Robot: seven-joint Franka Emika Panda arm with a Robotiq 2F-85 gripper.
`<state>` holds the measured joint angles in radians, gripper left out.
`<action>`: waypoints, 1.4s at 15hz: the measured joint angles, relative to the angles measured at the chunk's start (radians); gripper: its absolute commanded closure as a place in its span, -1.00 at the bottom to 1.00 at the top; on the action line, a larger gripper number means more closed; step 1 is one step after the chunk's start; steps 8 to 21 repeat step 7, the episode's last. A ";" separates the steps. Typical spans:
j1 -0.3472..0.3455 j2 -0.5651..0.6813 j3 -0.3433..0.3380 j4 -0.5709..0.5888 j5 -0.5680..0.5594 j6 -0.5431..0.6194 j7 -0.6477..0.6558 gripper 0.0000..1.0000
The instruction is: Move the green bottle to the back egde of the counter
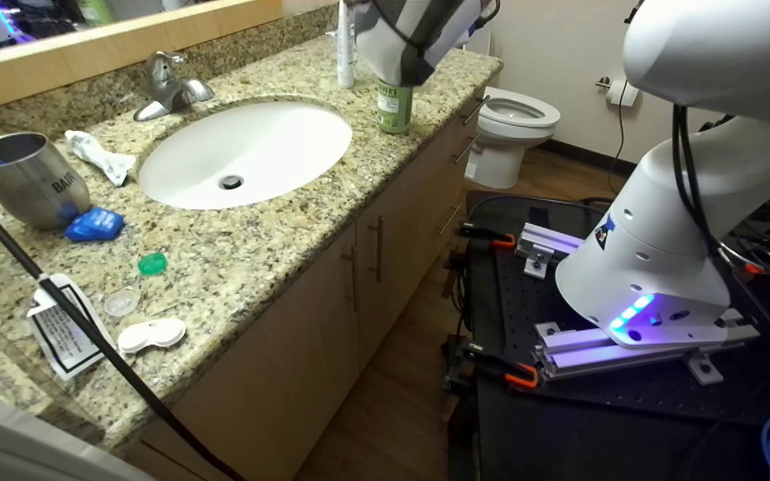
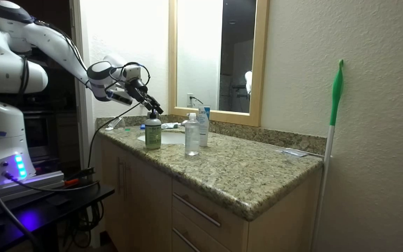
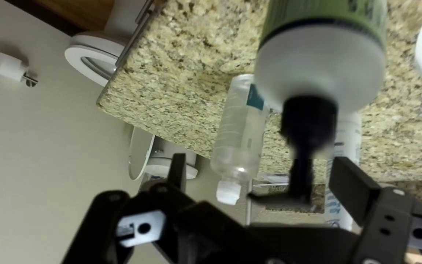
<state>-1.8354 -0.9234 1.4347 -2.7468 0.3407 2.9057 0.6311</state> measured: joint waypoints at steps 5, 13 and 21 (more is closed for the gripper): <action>0.092 0.069 -0.259 0.061 -0.055 -0.110 -0.035 -1.00; 0.180 0.090 -0.383 0.092 -0.056 -0.184 -0.041 -1.00; 0.180 0.090 -0.383 0.092 -0.056 -0.184 -0.041 -1.00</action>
